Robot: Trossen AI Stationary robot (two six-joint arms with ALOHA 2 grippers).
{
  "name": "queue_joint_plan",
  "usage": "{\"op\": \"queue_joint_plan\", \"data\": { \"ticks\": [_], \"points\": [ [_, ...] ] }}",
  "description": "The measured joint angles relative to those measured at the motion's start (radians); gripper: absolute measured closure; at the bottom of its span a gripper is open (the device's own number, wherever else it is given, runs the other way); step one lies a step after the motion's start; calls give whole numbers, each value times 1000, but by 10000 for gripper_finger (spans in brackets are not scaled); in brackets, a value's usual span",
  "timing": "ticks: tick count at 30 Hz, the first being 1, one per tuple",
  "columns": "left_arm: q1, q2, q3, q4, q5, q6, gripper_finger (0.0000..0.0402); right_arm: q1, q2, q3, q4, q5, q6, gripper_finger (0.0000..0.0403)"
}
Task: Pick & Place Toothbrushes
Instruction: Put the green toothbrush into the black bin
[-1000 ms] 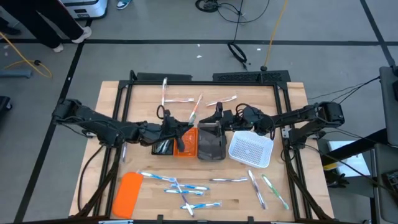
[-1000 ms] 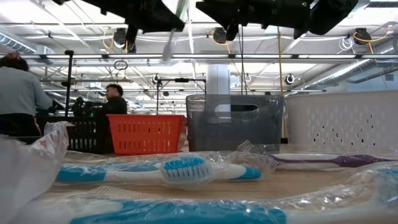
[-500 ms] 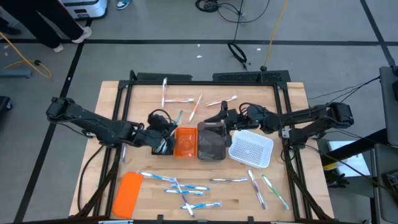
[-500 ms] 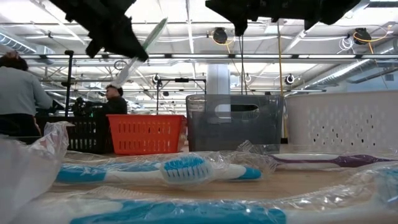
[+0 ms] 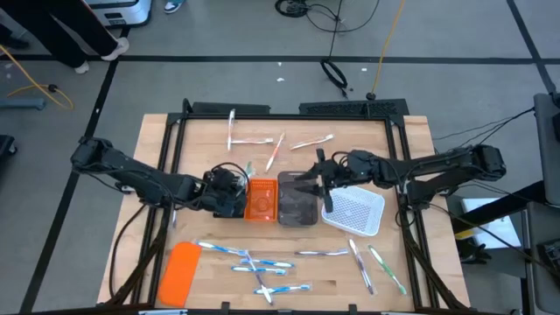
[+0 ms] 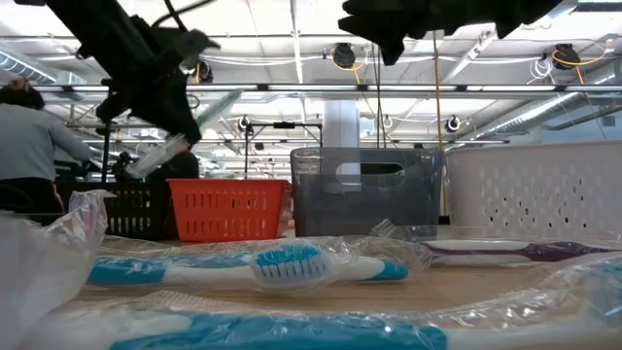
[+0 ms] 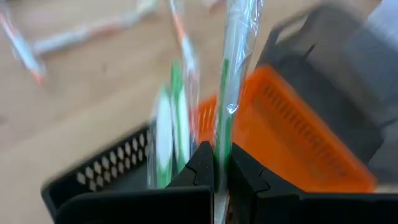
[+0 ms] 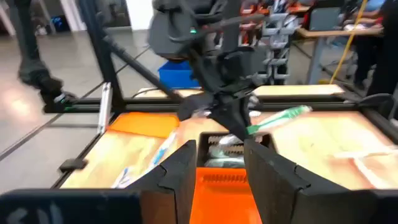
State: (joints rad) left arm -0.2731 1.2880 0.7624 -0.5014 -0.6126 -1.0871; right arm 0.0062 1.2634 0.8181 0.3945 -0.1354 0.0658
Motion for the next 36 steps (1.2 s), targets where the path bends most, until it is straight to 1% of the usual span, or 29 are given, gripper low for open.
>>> {"op": "queue_joint_plan", "data": {
  "ticks": [3, 5, 11, 14, 18, 24, 30, 36],
  "points": [
    [-2, 36, 0, 2, 23, -38, 394, 28, -12, 0, -40, 0, 0, 275],
    [-2, 59, 0, -13, 47, -65, 394, 46, -14, 0, -37, 0, 0, 277],
    [-2, 111, 0, -37, 71, -145, 386, 95, -19, 0, -54, 1, 0, 280],
    [-4, 117, 0, -43, 78, -163, 390, 112, -24, 0, -92, 2, 0, 280],
    [-5, 121, 0, -50, 80, -172, 390, 129, -27, 0, -129, 3, 0, 282],
    [-4, 120, 0, -54, 101, -179, 359, 149, -28, 0, -161, 3, 0, 282],
    [-4, 120, 0, -55, 108, -151, 355, 160, -28, 0, -176, 3, 0, 282],
    [-4, 120, 0, -57, 116, -150, 354, 160, -28, 0, -260, 1, 24, 282]
  ]
}}
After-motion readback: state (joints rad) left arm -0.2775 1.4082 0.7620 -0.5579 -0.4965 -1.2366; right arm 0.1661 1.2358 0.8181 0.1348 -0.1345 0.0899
